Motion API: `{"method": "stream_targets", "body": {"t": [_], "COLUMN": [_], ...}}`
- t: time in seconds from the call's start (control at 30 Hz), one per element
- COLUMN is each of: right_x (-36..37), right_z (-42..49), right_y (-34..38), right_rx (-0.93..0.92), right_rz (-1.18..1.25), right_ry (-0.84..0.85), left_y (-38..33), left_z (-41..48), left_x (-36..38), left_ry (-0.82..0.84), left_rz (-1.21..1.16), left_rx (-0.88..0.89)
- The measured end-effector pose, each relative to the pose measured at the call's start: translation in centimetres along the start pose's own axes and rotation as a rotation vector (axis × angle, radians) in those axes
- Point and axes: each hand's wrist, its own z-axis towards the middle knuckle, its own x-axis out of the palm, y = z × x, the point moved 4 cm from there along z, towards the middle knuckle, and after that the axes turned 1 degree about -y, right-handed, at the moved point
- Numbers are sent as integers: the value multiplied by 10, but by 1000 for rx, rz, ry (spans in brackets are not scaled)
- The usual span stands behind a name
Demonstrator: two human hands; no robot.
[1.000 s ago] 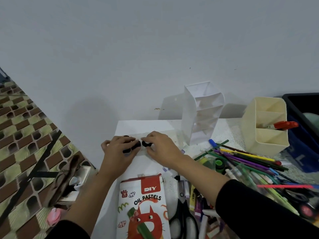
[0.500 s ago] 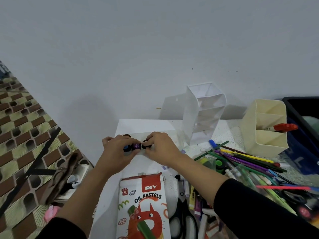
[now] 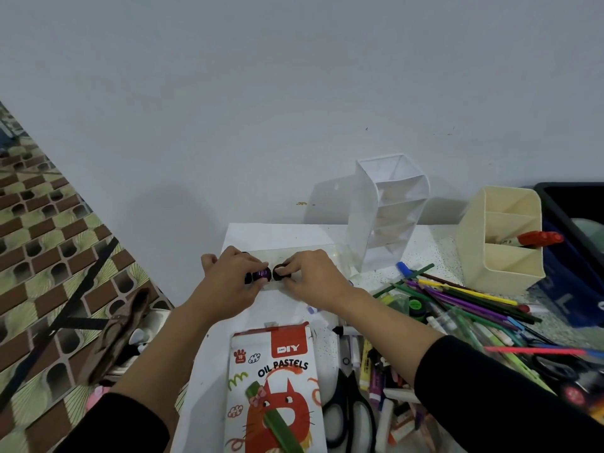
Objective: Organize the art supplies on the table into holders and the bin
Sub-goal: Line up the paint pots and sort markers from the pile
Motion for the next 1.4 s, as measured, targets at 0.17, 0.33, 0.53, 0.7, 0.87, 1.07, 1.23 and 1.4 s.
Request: {"method": "stream_targets", "body": {"t": [0.17, 0.33, 0.53, 0.7, 0.87, 1.07, 1.23, 1.4], "right_x": [2, 5, -11, -34, -47, -36, -20, -20], "right_z": [-4, 0, -7, -39, -92, -140, -158, -163], "right_y": [0, 0, 4, 12, 7, -2, -7, -18], "right_rx": [-13, -38, -9, -58, -97, -258, -354, -367], "right_rz": [-75, -184, -123, -88, -140, -402, -548, -494], "right_ry": [-20, -5, 38, -69, -39, 109, 125, 143], "left_y": [2, 1, -2, -18, -57, -73, -76, -64], "left_z": [-6, -1, 0, -20, -64, -100, -111, -114], "left_x": [5, 5, 0, -13, -12, 19, 28, 25], "left_ry": [-13, -45, -32, -123, 114, 292, 179, 140], "left_rz": [-19, -25, -7, -159, -234, -159, -167, -143], "left_rx": [22, -1, -39, -13, 97, 82, 59, 50]}}
